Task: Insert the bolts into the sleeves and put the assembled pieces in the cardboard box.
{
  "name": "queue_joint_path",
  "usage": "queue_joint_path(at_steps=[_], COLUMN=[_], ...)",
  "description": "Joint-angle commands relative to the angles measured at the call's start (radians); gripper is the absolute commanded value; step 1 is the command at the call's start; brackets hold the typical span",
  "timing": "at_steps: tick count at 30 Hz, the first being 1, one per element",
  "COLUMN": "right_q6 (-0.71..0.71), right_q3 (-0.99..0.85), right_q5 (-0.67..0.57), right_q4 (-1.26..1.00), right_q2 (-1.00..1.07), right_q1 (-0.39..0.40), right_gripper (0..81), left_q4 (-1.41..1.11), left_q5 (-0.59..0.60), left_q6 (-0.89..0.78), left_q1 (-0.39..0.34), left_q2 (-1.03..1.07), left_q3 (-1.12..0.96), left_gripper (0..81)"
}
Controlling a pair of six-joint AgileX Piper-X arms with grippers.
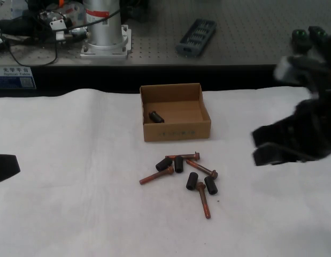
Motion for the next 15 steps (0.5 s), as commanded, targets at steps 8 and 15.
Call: queue_joint_path(at_steps=[8,15], right_q6=[-0.03,-0.066], right_q3=[-0.247,-0.346], right_q5=[0.097,0.138], right_q4=[0.071,0.114], right_q2=[0.37,0.507], right_q1=[0.062,0.082], right_gripper=[24.1,24.1], left_q4=[0.0,0.0], left_q5=[0.004,0.004], left_q6=[0.023,0.063], left_q1=[0.002,-0.005], left_q2=[-0.005,-0.005], left_q3=[-0.003,-0.003], left_gripper=[44.0,44.0])
